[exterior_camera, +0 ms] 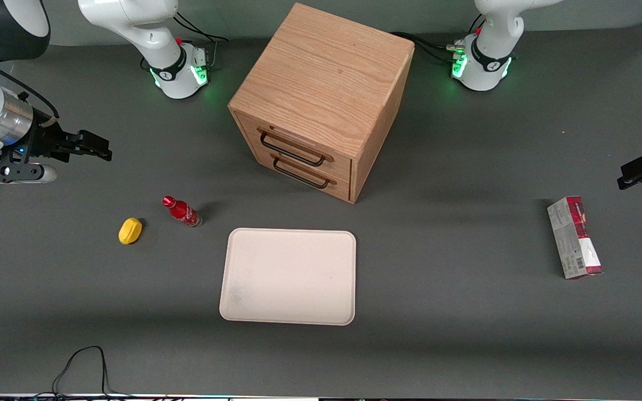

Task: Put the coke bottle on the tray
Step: 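Move the open right gripper over the red Coca-Cola bottle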

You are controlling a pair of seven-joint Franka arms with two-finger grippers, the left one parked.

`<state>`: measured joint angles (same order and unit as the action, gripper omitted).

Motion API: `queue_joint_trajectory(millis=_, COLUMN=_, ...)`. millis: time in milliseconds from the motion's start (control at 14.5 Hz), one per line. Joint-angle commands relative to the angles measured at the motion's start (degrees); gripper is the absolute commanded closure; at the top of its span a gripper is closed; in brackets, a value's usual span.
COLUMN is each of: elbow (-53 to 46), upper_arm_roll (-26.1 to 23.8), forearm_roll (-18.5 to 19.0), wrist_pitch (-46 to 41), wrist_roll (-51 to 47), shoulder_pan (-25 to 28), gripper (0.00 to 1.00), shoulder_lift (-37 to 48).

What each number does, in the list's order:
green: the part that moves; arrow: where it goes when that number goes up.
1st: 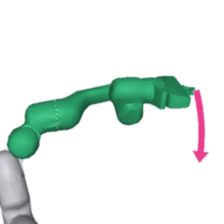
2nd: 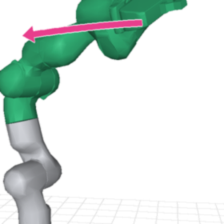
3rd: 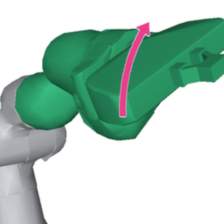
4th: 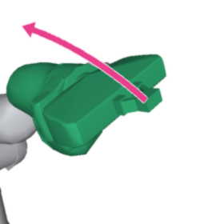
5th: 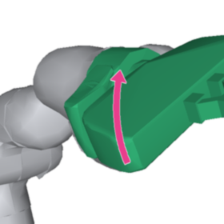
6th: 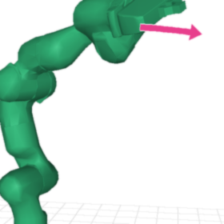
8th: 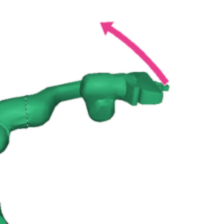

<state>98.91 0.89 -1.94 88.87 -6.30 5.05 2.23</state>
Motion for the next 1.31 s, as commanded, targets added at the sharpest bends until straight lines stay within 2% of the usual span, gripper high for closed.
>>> queue_joint_trajectory(millis=0, elbow=-4.58, upper_arm_roll=-1.59, forearm_roll=0.44, wrist_pitch=-0.72, wrist_roll=-7.03, shoulder_pan=1.61, gripper=0.0, shoulder_lift=-3.27)
queue_joint_trajectory(millis=345, elbow=-4.08, upper_arm_roll=-3.09, forearm_roll=0.18, wrist_pitch=-0.81, wrist_roll=-9.88, shoulder_pan=2.5, gripper=0.0, shoulder_lift=-3.37)
queue_joint_trajectory(millis=621, elbow=0.13, upper_arm_roll=-3.09, forearm_roll=0.18, wrist_pitch=0.85, wrist_roll=-9.44, shoulder_pan=2.42, gripper=0.0, shoulder_lift=-2.93)
queue_joint_trajectory(millis=1241, elbow=24.12, upper_arm_roll=-3.09, forearm_roll=0.35, wrist_pitch=30.9, wrist_roll=-9.17, shoulder_pan=2.5, gripper=0.0, shoulder_lift=-3.02)
